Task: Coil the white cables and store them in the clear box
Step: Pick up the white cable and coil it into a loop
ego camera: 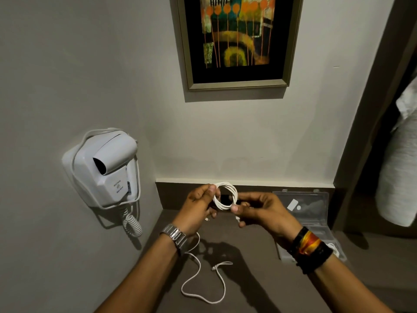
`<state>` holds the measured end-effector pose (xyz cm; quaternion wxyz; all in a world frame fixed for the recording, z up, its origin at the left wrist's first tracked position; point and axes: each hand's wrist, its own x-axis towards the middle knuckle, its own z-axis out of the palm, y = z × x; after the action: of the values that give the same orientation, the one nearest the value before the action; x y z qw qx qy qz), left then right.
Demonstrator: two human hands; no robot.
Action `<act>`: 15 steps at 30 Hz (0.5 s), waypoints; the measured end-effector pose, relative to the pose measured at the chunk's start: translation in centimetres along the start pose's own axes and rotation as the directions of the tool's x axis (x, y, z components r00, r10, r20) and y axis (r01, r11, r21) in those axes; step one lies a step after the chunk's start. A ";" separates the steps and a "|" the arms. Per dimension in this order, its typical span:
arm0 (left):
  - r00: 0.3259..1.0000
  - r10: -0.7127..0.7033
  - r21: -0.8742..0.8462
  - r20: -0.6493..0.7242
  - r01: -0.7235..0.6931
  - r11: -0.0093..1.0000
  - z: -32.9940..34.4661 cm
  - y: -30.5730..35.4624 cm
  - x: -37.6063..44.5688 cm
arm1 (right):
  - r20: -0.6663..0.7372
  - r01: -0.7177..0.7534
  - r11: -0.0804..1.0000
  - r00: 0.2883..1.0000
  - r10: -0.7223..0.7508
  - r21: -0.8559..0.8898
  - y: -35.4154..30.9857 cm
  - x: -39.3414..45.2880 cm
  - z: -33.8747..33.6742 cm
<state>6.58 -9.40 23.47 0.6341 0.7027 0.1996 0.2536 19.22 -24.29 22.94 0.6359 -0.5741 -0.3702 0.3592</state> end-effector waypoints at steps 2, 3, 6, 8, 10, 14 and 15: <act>0.997 -0.070 -0.048 0.040 0.072 0.996 -0.3 -0.2 0.0 | -0.056 -0.001 0.999 0.998 0.004 0.053 0.5 0.1 0.2; 0.996 -0.087 0.008 0.036 0.087 0.996 -0.4 -0.4 -0.1 | -0.094 -0.005 0.998 0.995 0.011 0.060 0.8 0.3 0.4; 0.997 -0.063 0.253 -0.034 0.070 0.965 -0.2 -1.2 -0.5 | -0.203 -0.014 0.999 0.979 0.021 0.037 2.0 0.7 0.6; 0.995 -0.062 0.331 -0.082 0.086 0.940 -0.1 -1.6 -0.6 | -0.235 -0.016 1.000 0.972 0.017 0.003 2.6 1.0 0.6; 0.985 -0.137 0.279 -0.104 0.161 0.947 0.0 -1.7 -0.7 | -0.253 -0.022 0.999 0.967 0.014 -0.027 3.1 1.3 0.7; 0.941 -0.337 -0.050 0.039 0.339 0.939 -0.1 -0.6 -1.1 | -0.317 -0.042 0.999 0.948 0.030 -0.030 3.5 2.1 0.9; 0.929 -0.356 -0.136 0.100 0.367 0.920 -0.3 -0.2 -1.2 | -0.337 -0.052 0.998 0.941 0.037 -0.038 3.5 2.2 1.0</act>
<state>5.44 -9.92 23.15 0.7286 0.6122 0.2825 0.1205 19.28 -21.57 19.62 0.6680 -0.6496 -0.2514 0.2617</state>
